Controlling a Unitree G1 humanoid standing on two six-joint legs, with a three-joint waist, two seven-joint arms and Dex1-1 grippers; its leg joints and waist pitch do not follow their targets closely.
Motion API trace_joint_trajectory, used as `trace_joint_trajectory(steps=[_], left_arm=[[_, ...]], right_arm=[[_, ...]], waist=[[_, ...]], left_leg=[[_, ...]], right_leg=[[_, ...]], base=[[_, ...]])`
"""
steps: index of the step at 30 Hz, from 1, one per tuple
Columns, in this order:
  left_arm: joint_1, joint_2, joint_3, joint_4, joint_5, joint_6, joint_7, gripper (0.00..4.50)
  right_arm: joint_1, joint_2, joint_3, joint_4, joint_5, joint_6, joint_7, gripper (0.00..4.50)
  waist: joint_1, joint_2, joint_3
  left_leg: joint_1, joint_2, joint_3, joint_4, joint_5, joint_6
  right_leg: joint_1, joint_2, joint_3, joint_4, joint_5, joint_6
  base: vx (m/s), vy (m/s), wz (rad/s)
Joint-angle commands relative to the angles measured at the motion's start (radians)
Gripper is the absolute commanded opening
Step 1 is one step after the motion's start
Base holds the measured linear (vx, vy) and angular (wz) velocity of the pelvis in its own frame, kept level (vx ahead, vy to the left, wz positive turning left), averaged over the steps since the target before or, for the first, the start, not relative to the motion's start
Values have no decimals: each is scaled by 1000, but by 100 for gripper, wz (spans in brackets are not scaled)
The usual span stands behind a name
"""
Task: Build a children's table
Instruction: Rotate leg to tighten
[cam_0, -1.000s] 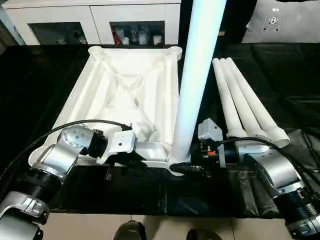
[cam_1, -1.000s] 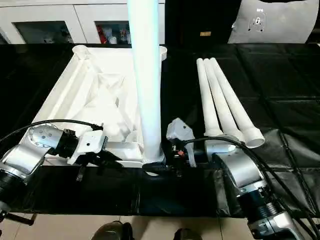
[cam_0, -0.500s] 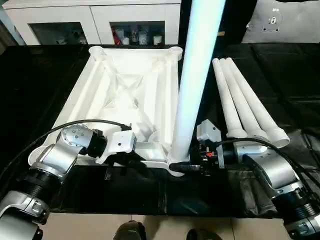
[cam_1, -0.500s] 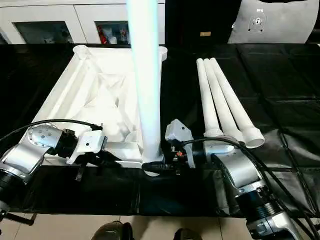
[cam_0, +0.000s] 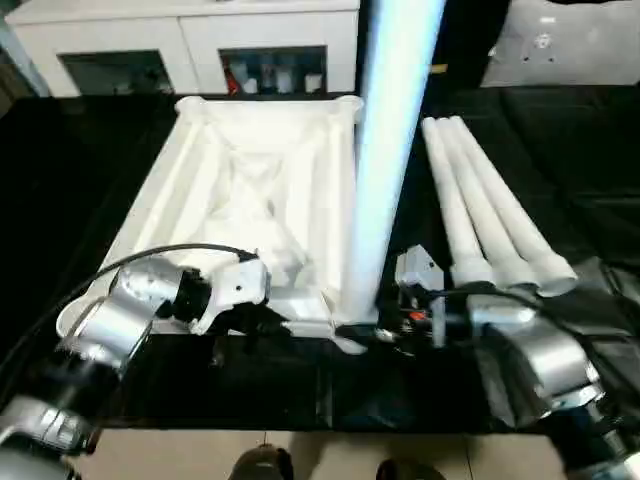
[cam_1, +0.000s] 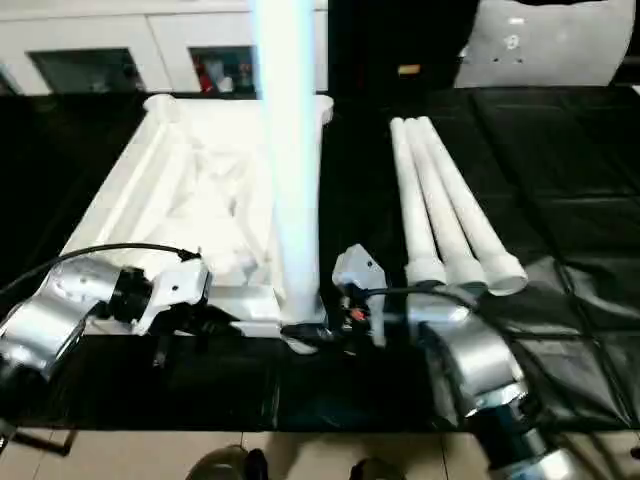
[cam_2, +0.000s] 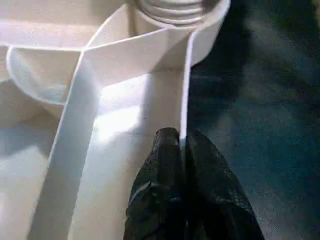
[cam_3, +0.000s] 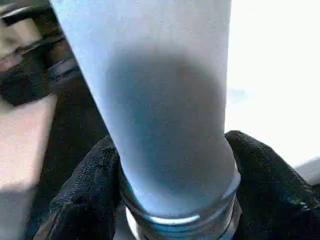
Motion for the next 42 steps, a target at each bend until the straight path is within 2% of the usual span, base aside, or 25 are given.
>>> trace_joint_trajectory(steps=[1,2,3,4,6,7,8,10,12,13,14,17,19,20,21,22,24,26,27,29,30,31,36,38,42], left_arm=[[9,-72,0,-107,-38,86,108,0],[19,-94,1,-138,-25,125,147,0],[26,-118,6,-163,-15,163,189,0],[34,-149,10,-195,-2,209,234,0],[37,-180,7,-222,13,244,273,0],[39,-224,6,-241,33,278,327,0],[39,-262,1,-257,54,304,374,0],[47,-332,-17,-295,81,357,459,0],[52,-344,-36,-309,93,360,470,0],[54,-341,-45,-316,98,360,473,0],[59,-331,-51,-320,99,356,470,0],[67,-282,-58,-327,122,341,460,0],[71,-251,-47,-321,124,327,443,0],[73,-241,-39,-319,131,326,434,0],[74,-234,-36,-318,133,323,426,0],[75,-200,-26,-309,129,301,392,0],[75,-181,-23,-305,123,287,374,0],[72,-124,-16,-272,81,208,305,0],[71,-122,-16,-270,79,204,302,0],[67,-55,-34,-223,63,101,197,0],[67,-55,-34,-223,63,101,197,0],[63,-27,-40,-196,50,56,137,0],[45,11,-44,-151,17,2,20,0],[28,39,-64,-122,5,-35,-48,0],[10,74,-102,-83,13,-105,-123,0]], right_arm=[[4,82,45,20,-17,66,-130,278],[3,118,43,32,-24,78,-180,277],[2,146,44,45,-33,79,-219,277],[3,179,41,54,-43,85,-261,277],[2,214,36,65,-46,98,-302,277],[-2,253,25,89,-57,100,-360,277],[-7,284,16,111,-64,104,-408,277],[-17,330,2,153,-106,94,-498,277],[-20,334,5,168,-122,73,-512,277],[-20,333,8,170,-124,68,-510,312],[-18,328,9,171,-131,51,-515,347],[-8,312,-8,153,-147,13,-530,358],[-2,292,-19,132,-145,-11,-511,391],[0,286,-27,123,-145,-21,-502,395],[1,281,-31,116,-142,-27,-490,402],[6,250,-39,86,-127,-46,-437,427],[8,232,-41,71,-118,-55,-408,435],[23,155,-39,26,-94,-86,-299,440],[24,152,-39,24,-93,-88,-295,446],[40,62,-27,-15,-78,-121,-180,446],[40,62,-27,-15,-78,-121,-180,446],[44,15,-23,-31,-68,-137,-112,446],[34,-54,-25,-40,-35,-129,7,446],[11,-100,-7,-27,-28,-126,80,446],[-15,-143,21,-14,-10,-120,170,446]], waist=[[-9,0,-53],[-12,2,-51],[-22,-1,-51],[-28,0,-48],[-32,2,-47],[-33,-10,-51],[-37,-2,-48],[-38,-4,-50],[-39,-1,-51],[-40,-1,-53],[-40,-8,-57],[-36,-4,-59],[-36,-3,-62],[-38,-19,-68],[-34,-9,-67],[-34,-8,-71],[-32,-8,-74],[-26,-8,-82],[-24,-6,-84],[-19,0,-89],[-16,-3,-92],[-12,-1,-91],[6,0,-87],[10,7,-85],[15,1,-84]], left_leg=[[6,60,-36,-86,-254,6],[6,58,-37,-87,-262,5],[14,60,-35,-88,-284,-5],[18,54,-34,-85,-296,-2],[18,55,-33,-86,-287,2],[18,51,-32,-85,-269,12],[15,55,-31,-87,-254,12],[17,54,-33,-87,-262,8],[14,55,-35,-90,-260,6],[11,55,-34,-89,-260,14],[12,55,-33,-88,-255,18],[7,52,-30,-86,-222,34],[3,51,-29,-85,-189,44],[5,51,-27,-83,-183,47],[5,52,-29,-83,-173,48],[7,53,-28,-81,-174,51],[4,53,-28,-80,-157,56],[2,51,-27,-72,-112,76],[3,52,-27,-71,-101,81],[6,56,-26,-66,-82,93],[0,53,-26,-62,-57,106],[1,56,-27,-62,-56,114],[6,61,-25,-63,-110,103],[7,61,-26,-65,-131,91],[6,60,-24,-63,-148,85]], right_leg=[[57,-100,58,-91,-311,-214],[55,-100,57,-96,-344,-199],[48,-99,61,-101,-382,-183],[43,-98,61,-110,-422,-171],[41,-98,64,-113,-431,-164],[43,-95,64,-118,-438,-145],[39,-96,65,-114,-423,-152],[39,-95,62,-116,-434,-145],[41,-94,61,-115,-416,-143],[43,-93,63,-114,-370,-144],[43,-92,63,-113,-353,-147],[46,-93,64,-111,-303,-156],[49,-91,62,-105,-252,-163],[52,-90,62,-107,-250,-162],[51,-94,62,-104,-253,-164],[51,-92,62,-104,-248,-161],[53,-91,62,-100,-216,-165],[57,-89,60,-90,-123,-186],[56,-88,59,-87,-102,-191],[53,-87,59,-80,-36,-206],[58,-87,58,-73,12,-213],[55,-87,56,-72,30,-223],[52,-92,57,-76,-49,-232],[53,-90,56,-78,-75,-231],[53,-94,59,-79,-105,-230]], base=[[0,0,0],[0,0,0],[0,0,0],[0,0,0],[0,0,0],[0,0,0],[0,0,0],[0,0,0],[0,0,0],[0,0,0],[0,0,0],[0,0,0],[0,0,0],[0,0,0],[0,0,0],[0,0,0],[0,0,0],[0,0,0],[0,0,0],[0,0,0],[0,0,0],[0,0,0],[0,0,0],[0,0,0],[0,0,0]])
